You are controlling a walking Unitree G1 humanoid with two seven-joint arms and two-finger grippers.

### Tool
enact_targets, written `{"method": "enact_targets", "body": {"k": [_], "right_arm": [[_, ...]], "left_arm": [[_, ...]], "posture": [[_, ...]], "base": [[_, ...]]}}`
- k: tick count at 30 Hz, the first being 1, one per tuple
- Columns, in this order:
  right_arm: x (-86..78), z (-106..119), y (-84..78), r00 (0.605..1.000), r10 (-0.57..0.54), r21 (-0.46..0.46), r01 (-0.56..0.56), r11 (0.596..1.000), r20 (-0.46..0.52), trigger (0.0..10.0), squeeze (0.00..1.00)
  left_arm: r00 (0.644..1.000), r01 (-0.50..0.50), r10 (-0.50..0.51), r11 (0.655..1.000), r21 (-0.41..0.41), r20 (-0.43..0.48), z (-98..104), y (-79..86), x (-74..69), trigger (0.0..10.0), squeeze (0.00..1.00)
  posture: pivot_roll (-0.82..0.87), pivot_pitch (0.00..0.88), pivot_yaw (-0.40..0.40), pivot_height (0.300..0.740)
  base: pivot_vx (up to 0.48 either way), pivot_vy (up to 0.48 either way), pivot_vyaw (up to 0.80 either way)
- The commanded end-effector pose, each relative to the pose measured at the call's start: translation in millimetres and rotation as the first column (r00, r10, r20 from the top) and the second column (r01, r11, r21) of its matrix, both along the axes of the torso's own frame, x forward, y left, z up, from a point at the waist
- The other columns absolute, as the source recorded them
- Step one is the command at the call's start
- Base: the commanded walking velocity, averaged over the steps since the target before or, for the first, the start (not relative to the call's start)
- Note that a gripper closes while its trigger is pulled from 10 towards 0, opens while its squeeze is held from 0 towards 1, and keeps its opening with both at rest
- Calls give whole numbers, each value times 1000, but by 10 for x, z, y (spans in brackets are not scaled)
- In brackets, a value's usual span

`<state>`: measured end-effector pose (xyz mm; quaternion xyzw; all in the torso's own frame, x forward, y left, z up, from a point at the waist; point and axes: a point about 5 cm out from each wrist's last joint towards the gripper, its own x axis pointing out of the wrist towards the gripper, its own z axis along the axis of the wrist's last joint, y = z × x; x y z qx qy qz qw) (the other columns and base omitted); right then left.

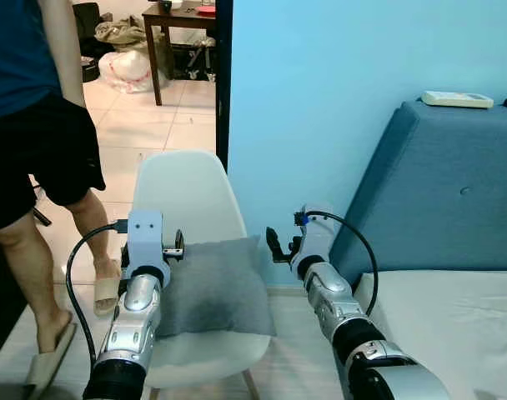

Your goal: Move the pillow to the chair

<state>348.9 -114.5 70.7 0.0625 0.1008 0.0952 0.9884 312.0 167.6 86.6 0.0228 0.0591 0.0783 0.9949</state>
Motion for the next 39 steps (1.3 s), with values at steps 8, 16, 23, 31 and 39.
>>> {"method": "enact_targets", "body": {"k": [8,16,23,31,39], "right_arm": [[-2,-24,-11,1000,6,7,-6,1000,-23,10000,0],[-12,-38,0,1000,10,1,-10,1000,-27,10000,0],[-9,-38,2,999,13,3,-12,1000,-31,10000,0],[-2,-28,0,1000,11,3,-11,1000,-29,10000,0],[5,-22,-9,1000,6,4,-6,1000,-29,10000,0]], "left_arm": [[1000,9,-9,1000,4,-13,-46,-30,-17,10000,0],[998,32,-28,997,64,-50,-71,-58,-7,10000,0],[998,25,-23,999,31,-66,-96,-21,-13,10000,0],[997,32,-29,999,44,-75,-105,-22,-13,10000,0],[995,40,-39,999,10,-89,-132,-51,-12,10000,0]], "posture": [[54,0,-87,740],[54,0,-86,740],[59,0,-88,740],[57,0,-87,740],[52,0,-83,740]], "base": [[0,0,0],[0,-300,0],[0,112,0],[0,-40,0],[0,-74,0]]}}
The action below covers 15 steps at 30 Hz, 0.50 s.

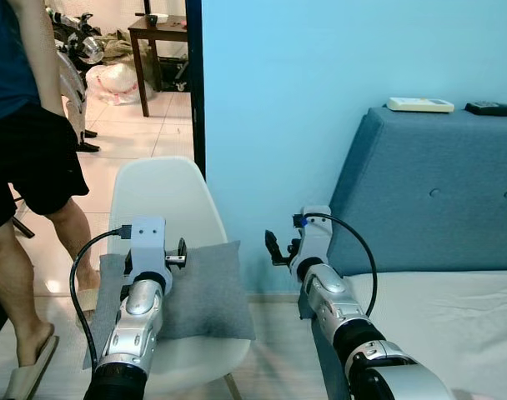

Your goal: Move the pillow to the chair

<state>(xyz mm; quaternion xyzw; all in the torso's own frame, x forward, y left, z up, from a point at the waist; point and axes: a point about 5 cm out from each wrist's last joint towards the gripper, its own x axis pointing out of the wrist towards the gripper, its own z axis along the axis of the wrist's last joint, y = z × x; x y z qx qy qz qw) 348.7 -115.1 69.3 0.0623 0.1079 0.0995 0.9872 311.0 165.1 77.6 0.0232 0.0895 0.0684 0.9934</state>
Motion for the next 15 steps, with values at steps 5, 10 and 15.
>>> {"method": "enact_targets", "body": {"k": [5,10,15], "right_arm": [[14,-1,-8,1000,-7,6,7,1000,-17,10000,0],[17,2,-7,1000,-8,5,8,1000,-17,10000,0],[19,6,-8,1000,-10,5,10,1000,-15,10000,0]], "left_arm": [[999,-7,6,1000,-17,-47,-73,-2,-10,10000,0],[999,-3,3,1000,-14,-51,-75,5,-5,10000,0],[999,-13,14,1000,9,-47,-70,25,1,10000,0]], "posture": [[52,0,-82,740],[52,0,-81,740],[51,0,-80,740]], "base": [[0,33,0],[0,288,0],[0,384,0]]}}
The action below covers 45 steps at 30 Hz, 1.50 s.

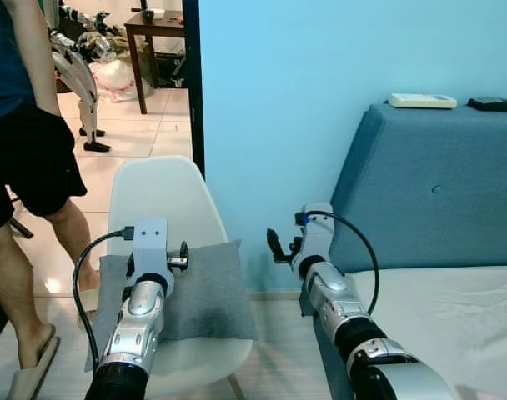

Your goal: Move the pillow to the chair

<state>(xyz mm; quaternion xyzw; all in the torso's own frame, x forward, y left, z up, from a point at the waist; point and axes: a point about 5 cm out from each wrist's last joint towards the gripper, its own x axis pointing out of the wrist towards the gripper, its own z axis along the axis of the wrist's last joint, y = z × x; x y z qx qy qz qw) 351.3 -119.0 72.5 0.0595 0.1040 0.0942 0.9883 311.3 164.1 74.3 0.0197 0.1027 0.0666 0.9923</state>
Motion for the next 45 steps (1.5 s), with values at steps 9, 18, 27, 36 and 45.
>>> {"method": "enact_targets", "body": {"k": [9,18,27,36,45], "right_arm": [[-7,-25,29,1000,-1,11,1,1000,-21,10000,0],[-5,-22,25,1000,-3,11,3,1000,-20,10000,0],[-6,-23,28,1000,-3,10,3,1000,-20,10000,0],[-6,-25,36,1000,3,5,-3,1000,-21,10000,0],[-13,-40,55,1000,12,5,-11,1000,-28,10000,0]], "left_arm": [[1000,-10,11,999,32,-15,-31,30,3,10000,0],[1000,9,-8,998,55,-1,3,15,26,10000,0],[1000,-11,13,998,55,-25,-35,25,18,10000,0],[1000,-9,10,999,41,-20,-35,28,31,10000,0],[1000,-4,5,999,38,-11,-37,33,19,10000,0]], "posture": [[50,0,-78,740],[48,0,-77,740],[50,0,-77,740],[51,0,-83,740],[59,0,-87,740]], "base": [[0,0,0],[0,0,0],[0,-213,0],[0,0,0],[0,160,0]]}}
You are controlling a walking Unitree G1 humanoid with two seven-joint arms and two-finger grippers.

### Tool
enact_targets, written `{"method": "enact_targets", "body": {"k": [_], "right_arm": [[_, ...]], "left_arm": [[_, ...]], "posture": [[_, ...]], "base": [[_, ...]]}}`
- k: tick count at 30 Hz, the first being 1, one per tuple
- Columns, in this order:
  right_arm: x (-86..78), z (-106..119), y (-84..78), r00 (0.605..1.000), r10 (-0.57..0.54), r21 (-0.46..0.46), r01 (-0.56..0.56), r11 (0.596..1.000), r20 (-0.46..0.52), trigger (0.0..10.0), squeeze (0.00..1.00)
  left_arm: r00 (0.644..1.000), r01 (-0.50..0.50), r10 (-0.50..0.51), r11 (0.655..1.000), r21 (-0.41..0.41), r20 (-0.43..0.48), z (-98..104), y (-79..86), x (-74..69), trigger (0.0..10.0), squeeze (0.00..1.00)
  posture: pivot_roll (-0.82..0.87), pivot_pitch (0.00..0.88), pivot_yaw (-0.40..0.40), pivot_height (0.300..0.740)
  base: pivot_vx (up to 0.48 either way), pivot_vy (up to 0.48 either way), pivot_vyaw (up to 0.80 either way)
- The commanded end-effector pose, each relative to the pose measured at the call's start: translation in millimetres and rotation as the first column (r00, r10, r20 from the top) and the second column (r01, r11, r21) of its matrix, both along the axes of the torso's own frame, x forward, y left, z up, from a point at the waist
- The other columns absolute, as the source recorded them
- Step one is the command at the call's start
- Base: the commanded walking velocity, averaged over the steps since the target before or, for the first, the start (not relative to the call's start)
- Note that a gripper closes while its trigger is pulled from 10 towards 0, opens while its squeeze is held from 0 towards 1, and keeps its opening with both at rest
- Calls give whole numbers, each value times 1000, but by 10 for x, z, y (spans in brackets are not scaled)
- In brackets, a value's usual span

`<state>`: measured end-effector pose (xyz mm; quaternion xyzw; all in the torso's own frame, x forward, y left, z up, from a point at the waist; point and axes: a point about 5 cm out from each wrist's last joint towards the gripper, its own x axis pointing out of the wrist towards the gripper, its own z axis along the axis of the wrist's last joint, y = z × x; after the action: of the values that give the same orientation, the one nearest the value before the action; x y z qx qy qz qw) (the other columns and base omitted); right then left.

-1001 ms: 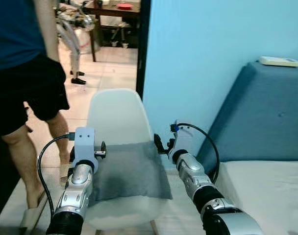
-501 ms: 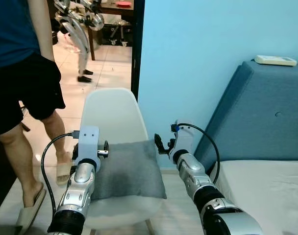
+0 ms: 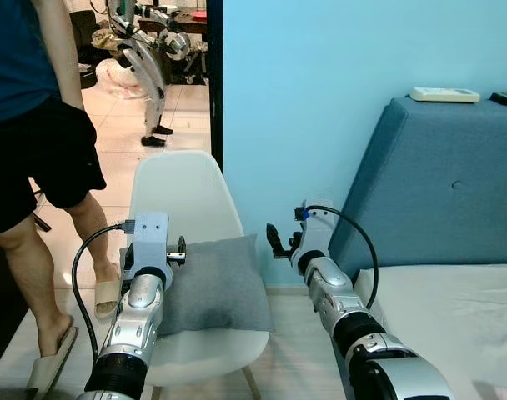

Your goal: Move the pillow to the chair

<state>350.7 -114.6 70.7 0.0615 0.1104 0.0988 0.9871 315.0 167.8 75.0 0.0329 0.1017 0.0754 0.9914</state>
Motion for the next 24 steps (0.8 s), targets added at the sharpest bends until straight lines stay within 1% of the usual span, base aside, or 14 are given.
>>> {"method": "enact_targets", "body": {"k": [1,7,18,24], "right_arm": [[-7,-22,13,1000,2,2,-2,1000,-16,10000,0],[-10,-30,14,1000,1,11,-1,1000,-21,10000,0],[-14,-33,1,1000,-3,11,3,1000,-19,10000,0],[-10,-33,-20,1000,-6,6,6,1000,-22,10000,0]], "left_arm": [[1000,10,-10,1000,10,-14,-46,-3,-19,10000,0],[1000,23,-23,1000,20,-5,-41,-14,-17,10000,0],[999,38,-38,999,14,4,-38,-51,-16,10000,0],[999,39,-38,999,23,-9,-63,-51,-28,10000,0]], "posture": [[59,0,-86,740],[57,0,-84,740],[50,0,-83,740],[47,0,-84,740]], "base": [[0,0,0],[0,0,0],[0,0,0],[0,0,0]]}}
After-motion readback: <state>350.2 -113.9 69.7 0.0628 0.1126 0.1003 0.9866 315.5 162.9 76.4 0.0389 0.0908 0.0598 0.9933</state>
